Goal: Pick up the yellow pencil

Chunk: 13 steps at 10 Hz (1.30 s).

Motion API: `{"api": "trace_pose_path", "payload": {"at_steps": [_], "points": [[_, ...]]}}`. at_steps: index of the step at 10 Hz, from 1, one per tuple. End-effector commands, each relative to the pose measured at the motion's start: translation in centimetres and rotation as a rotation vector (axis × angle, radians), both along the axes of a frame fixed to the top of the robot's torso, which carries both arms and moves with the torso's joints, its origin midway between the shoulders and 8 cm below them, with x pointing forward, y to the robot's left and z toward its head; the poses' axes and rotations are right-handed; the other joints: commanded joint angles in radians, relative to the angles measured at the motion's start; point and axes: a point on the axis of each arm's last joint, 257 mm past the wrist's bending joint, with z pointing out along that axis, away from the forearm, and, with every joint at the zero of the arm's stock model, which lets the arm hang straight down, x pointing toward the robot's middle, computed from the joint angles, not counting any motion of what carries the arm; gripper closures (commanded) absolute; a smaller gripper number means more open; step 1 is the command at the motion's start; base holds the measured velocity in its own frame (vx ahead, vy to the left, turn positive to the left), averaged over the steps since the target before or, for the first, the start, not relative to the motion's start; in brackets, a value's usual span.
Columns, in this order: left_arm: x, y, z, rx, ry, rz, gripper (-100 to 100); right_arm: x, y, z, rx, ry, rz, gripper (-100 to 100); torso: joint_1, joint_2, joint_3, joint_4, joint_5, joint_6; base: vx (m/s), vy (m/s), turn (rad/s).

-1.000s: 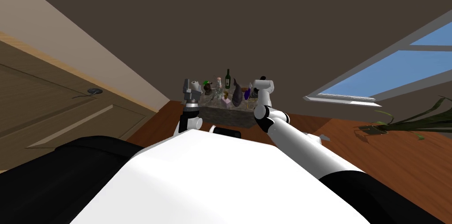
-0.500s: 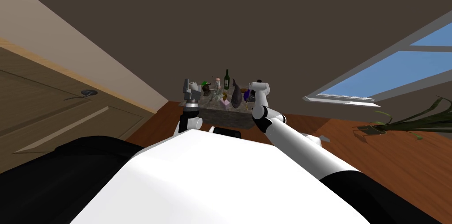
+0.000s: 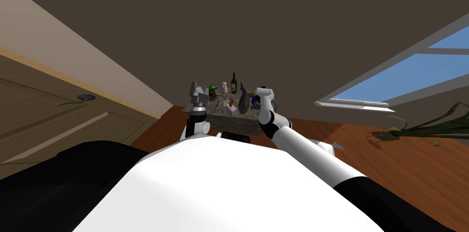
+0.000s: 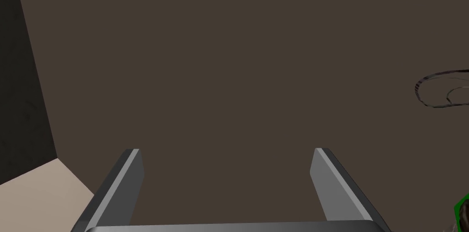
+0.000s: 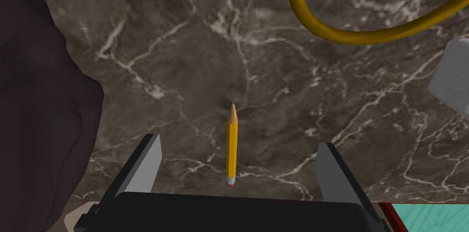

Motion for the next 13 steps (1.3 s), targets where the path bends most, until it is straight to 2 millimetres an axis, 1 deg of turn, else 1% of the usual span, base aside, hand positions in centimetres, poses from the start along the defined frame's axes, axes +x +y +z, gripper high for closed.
{"api": "trace_pose_path", "payload": {"at_steps": [1, 2, 3, 4, 5, 6, 7, 8, 9, 10, 11, 13], "points": [[0.0, 0.0, 0.0, 0.0, 0.0, 0.0, 0, 0.0, 0.0, 0.0, 0.0, 0.0, 0.0, -100, 0.0, 0.0, 0.0, 0.0, 0.0, 0.0, 0.024, -0.013, 0.003], [0.0, 0.0, 0.0, 0.0, 0.0, 0.0, 0, 0.0, 0.1, 0.0, 0.001, 0.002, 0.0, 0, 0.001, 0.002, 0.001, 0.0, 0.0, 0.0, 0.005, -0.003, 0.0], [0.0, 0.0, 0.0, 0.0, 0.0, 0.0, 0, 1.4, -1.1, 0.4, -0.013, -0.032, 0.059, -100, 0.002, 0.004, 0.002, 0.001, 0.0, 0.0, 0.042, 0.095, -0.187], [0.0, 0.0, 0.0, 0.0, 0.0, 0.0, 0, 0.9, -0.3, -0.1, 0.004, -0.012, 0.073, -100, 0.007, 0.002, 0.001, 0.001, 0.001, 0.001, 0.046, 0.115, -0.128], [0.0, 0.0, 0.0, 0.0, 0.0, 0.0, 0, 2.3, -2.0, 0.4, -0.018, -0.049, 0.116, -100, 0.009, 0.002, 0.001, 0.0, 0.002, 0.0, -0.047, 0.059, -0.168], [0.0, 0.0, 0.0, 0.0, 0.0, 0.0, 0, 1.6, -1.2, -0.3, -0.005, -0.023, 0.136, -100, 0.006, 0.006, 0.003, 0.001, 0.001, 0.0, -0.035, 0.049, -0.14], [0.0, 0.0, 0.0, 0.0, 0.0, 0.0, 0, 1.5, -0.9, -0.4, 0.006, -0.019, 0.137, -100, 0.005, 0.007, 0.004, 0.001, 0.001, 0.0, -0.009, 0.013, -0.034], [0.0, 0.0, 0.0, 0.0, 0.0, 0.0, 0, 2.9, -2.6, 0.2, -0.018, -0.054, 0.179, -100, 0.003, 0.006, 0.003, 0.001, 0.001, 0.0, -0.037, 0.052, -0.148], [0.0, 0.0, 0.0, 0.0, 0.0, 0.0, 0, 3.3, -2.2, 0.5, -0.007, -0.068, 0.184, -100, 0.005, 0.007, 0.004, 0.002, 0.001, 0.0, -0.039, 0.054, -0.156], [0.0, 0.0, 0.0, 0.0, 0.0, 0.0, 0, 2.9, -1.9, 0.2, 0.004, -0.057, 0.186, -100, 0.005, 0.007, 0.004, 0.002, 0.001, 0.0, -0.015, 0.021, -0.059], [0.0, 0.0, 0.0, 0.0, 0.0, 0.0, 0, 2.1, -1.8, -0.5, 0.007, -0.028, 0.19, -100, 0.004, 0.006, 0.004, 0.001, 0.001, 0.0, 0.0, 0.0, 0.0], [0.0, 0.0, 0.0, 0.0, 0.0, 0.0, 0, 1.9, -1.7, -0.7, 0.008, -0.022, 0.191, -100, 0.002, 0.005, 0.003, 0.001, 0.0, 0.0, 0.005, -0.006, 0.018]]}}
